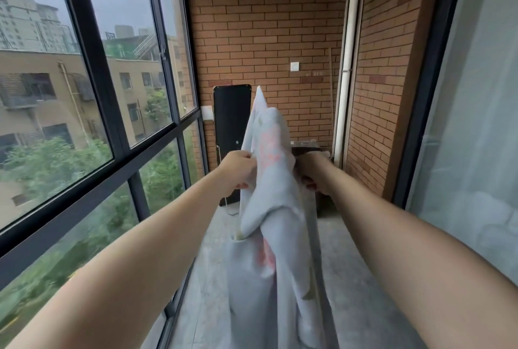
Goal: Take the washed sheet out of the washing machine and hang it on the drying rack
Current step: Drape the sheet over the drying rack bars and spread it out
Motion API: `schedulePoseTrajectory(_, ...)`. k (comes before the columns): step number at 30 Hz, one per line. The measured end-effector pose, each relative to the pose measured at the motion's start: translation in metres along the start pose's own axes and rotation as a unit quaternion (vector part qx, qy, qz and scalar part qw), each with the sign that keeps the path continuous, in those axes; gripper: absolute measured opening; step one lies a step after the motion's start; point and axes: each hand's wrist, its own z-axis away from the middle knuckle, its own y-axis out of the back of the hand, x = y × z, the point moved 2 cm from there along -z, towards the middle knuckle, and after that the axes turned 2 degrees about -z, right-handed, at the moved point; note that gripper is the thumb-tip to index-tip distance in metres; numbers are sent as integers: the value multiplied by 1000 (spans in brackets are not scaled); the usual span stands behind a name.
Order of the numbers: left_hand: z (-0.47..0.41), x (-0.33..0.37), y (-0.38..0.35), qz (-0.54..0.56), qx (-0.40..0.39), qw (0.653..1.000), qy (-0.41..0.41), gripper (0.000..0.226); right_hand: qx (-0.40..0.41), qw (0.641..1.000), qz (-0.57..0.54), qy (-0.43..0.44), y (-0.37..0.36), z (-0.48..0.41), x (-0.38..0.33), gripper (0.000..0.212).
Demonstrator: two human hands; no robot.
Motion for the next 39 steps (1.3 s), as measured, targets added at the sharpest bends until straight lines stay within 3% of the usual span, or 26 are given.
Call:
schedulePoseTrajectory(4,6,7,-5,56,1,998,-4,34,-69,997,-19,-12,-20,9,16,23)
schedulePoseTrajectory(10,8,30,11,254,23,967,18,21,-82,963,-220,128,-20,24,-16,29)
schedulePoseTrajectory(13,7,41,14,298,27,954,21,57,-57,957,-227,174,-19,21,-34,40)
schedulePoseTrajectory(21,-10,57,11,289,45,956,10,21,-20,947,-300,115,-17,9,-67,30)
schedulePoseTrajectory(32,-46,67,11,308,33,950,-35,16,-12,947,-297,119,-6,-40,-92,18)
schedulePoseTrajectory(39,-76,63,-1,226,72,969,-75,17,-3,946,-309,102,-14,-75,-90,16)
